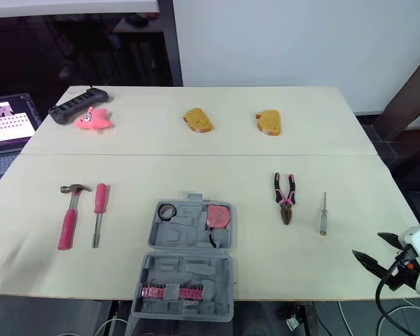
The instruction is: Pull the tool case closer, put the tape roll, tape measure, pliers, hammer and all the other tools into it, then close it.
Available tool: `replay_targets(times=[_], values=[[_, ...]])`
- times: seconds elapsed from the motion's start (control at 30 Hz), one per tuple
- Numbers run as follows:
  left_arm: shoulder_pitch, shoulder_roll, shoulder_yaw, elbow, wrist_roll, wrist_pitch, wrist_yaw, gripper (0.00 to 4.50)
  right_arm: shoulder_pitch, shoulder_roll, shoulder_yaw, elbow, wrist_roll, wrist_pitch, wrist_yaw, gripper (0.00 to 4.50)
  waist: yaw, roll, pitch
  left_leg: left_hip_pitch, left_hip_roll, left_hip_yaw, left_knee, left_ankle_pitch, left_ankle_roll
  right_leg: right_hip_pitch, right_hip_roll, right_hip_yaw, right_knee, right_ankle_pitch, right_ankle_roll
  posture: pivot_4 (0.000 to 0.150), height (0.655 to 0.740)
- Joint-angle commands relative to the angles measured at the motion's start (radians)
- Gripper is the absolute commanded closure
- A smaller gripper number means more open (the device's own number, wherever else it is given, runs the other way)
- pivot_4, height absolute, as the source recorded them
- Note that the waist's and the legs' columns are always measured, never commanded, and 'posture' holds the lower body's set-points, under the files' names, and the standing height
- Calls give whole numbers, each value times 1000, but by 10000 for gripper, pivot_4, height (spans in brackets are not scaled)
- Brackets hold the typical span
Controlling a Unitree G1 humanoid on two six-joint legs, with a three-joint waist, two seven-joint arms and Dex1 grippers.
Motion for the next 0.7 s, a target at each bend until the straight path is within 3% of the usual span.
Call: replay_targets(times=[0.03,0.23,0.37,0.57,0.7], values=[[3,14,12,-11,-5,-14,-5,0,-1,-4,-3,-7,10,-25,0,695,0,0,0,0,0,0,0,0,0,0,0,0,0,0,0,1500,7400],[-25,-13,-18,-39,-1,-14,5,0,-7,6,7,-55,33,-3,-21,695,1,1,0,0,0,0,1,0,0,0,0,0,0,0,0,1500,7400],[-56,-58,-64,-158,-14,22,20,0,-4,59,26,-251,82,97,-112,695,3,1,0,0,0,0,1,0,0,0,0,0,3,0,0,1500,7400],[-73,-209,-192,-602,-127,233,64,0,-132,306,155,-602,143,422,-553,695,3,1,0,2,0,-1,2,2,-3,0,0,0,10,0,1,1500,7400],[-74,-275,-258,-804,-126,311,150,0,-144,426,280,-728,21,543,-780,695,4,1,0,1,0,-2,1,2,-4,-3,0,0,14,1,4,1500,7400]])
